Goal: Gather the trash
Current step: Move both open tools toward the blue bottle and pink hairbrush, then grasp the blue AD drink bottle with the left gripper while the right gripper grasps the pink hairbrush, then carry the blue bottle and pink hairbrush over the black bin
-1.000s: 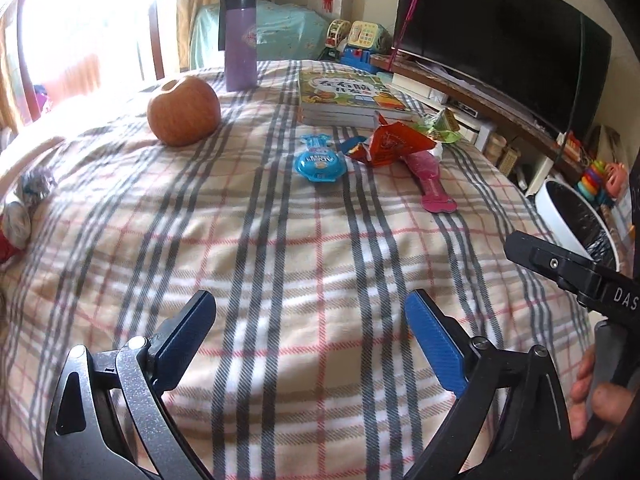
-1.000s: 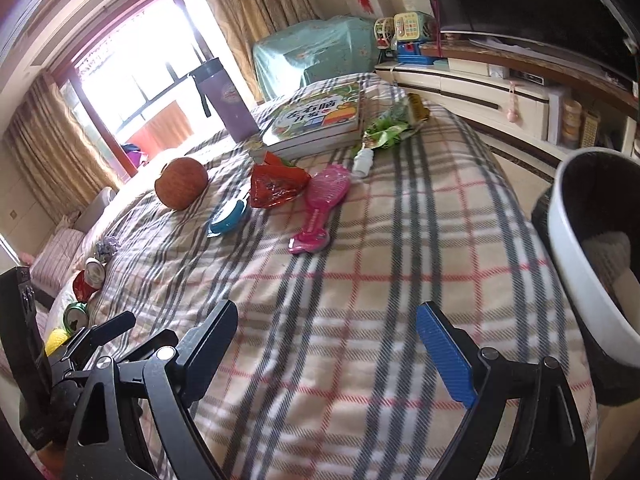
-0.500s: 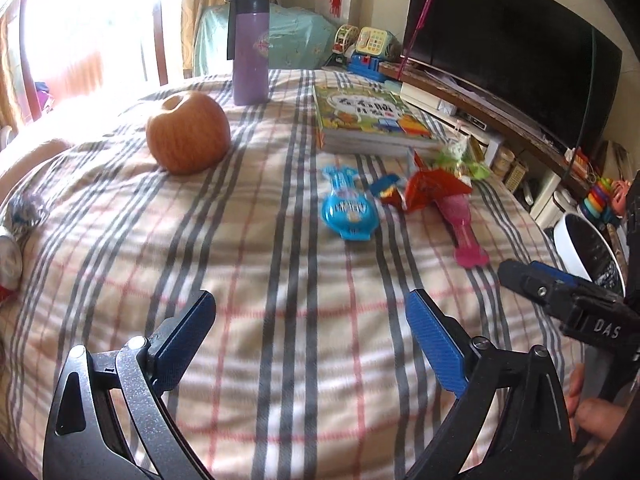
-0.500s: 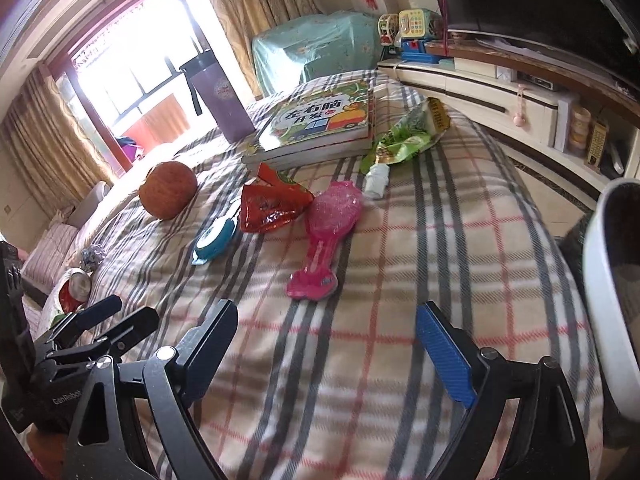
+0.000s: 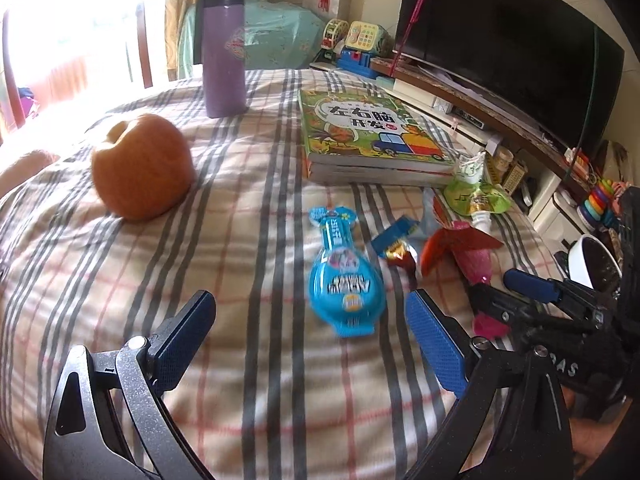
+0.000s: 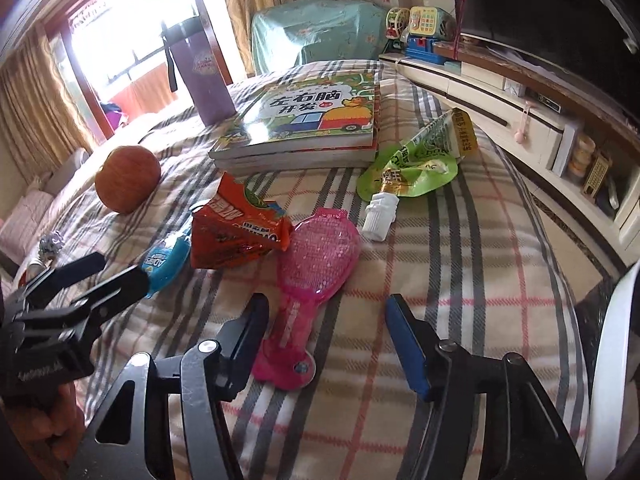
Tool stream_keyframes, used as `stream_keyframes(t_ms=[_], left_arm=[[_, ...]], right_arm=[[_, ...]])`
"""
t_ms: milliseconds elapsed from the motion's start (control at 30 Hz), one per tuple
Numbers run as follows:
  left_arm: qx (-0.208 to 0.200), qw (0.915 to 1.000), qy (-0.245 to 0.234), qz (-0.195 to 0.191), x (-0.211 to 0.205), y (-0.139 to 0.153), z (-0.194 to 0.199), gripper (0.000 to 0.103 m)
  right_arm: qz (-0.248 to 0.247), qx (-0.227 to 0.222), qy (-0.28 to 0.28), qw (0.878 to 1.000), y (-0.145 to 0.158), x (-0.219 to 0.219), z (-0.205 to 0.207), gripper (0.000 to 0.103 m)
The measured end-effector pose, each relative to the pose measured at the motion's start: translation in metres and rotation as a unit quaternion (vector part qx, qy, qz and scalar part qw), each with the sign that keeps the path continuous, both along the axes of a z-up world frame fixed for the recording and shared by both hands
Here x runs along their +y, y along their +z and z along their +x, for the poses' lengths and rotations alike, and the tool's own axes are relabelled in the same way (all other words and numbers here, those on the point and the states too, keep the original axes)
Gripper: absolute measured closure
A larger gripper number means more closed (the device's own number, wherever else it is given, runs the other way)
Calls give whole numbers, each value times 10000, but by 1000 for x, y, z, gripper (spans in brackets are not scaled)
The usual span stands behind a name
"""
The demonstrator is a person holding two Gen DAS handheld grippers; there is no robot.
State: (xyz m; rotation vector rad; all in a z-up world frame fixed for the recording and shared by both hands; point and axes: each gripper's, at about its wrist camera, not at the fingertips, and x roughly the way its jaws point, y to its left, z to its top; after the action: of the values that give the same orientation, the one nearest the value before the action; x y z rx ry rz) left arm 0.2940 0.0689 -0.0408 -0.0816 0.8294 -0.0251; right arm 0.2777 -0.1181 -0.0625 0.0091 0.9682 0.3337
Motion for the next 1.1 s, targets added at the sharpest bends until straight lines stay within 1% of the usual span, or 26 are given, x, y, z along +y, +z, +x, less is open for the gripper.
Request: stream_keyframes(t_ms=[100, 167, 233, 267, 300, 333, 367, 400, 433, 567, 700, 933, 1100], left_arm=[[16, 10000, -84, 21, -3, -5, 10, 6], [114, 9997, -187, 50, -5, -10, 17, 16], [273, 9993, -269, 48, -7, -16, 22, 39], [355, 9989, -296, 89, -8, -19, 24, 42], [340, 9988, -314, 127, -9, -19, 24, 47], [305, 9988, -359, 125, -10, -18, 23, 58], [287, 9986, -418, 155, -12, -17, 21, 57], [267, 9985, -434, 199, -13, -17, 18, 57], [248, 9984, -454, 216, -14, -16, 15, 57], [197, 9984, -499, 154, -14, -12, -1, 57], [111, 9982, -580, 75, -18, -5, -30, 57], [100, 9969, -645, -438, -27, -2, -78, 57], [26, 9953, -773, -575, -44, 5, -104, 57]], right_arm=[[-81, -6, 64, 9999, -1, 3, 1, 41], [-151, -14, 104, 9998, -2, 6, 0, 41], [-265, -28, 156, 9995, -2, 9, -1, 41], [-328, -35, 196, 9993, -2, 11, 0, 42], [-420, -61, 247, 9988, -2, 14, -2, 49], [-511, -101, 292, 9982, -2, 16, -4, 60], [-551, -128, 321, 9979, -2, 17, -5, 65], [-555, -136, 338, 9978, -2, 17, -7, 75], [-536, -136, 342, 9979, -2, 16, -8, 80], [-250, -63, 273, 9993, 0, 4, -15, 81], [85, -57, 184, 9998, 7, -13, -35, 81], [398, -75, 77, 9991, 17, -40, -74, 81], [434, -134, -31, 9990, 23, -56, -99, 81]])
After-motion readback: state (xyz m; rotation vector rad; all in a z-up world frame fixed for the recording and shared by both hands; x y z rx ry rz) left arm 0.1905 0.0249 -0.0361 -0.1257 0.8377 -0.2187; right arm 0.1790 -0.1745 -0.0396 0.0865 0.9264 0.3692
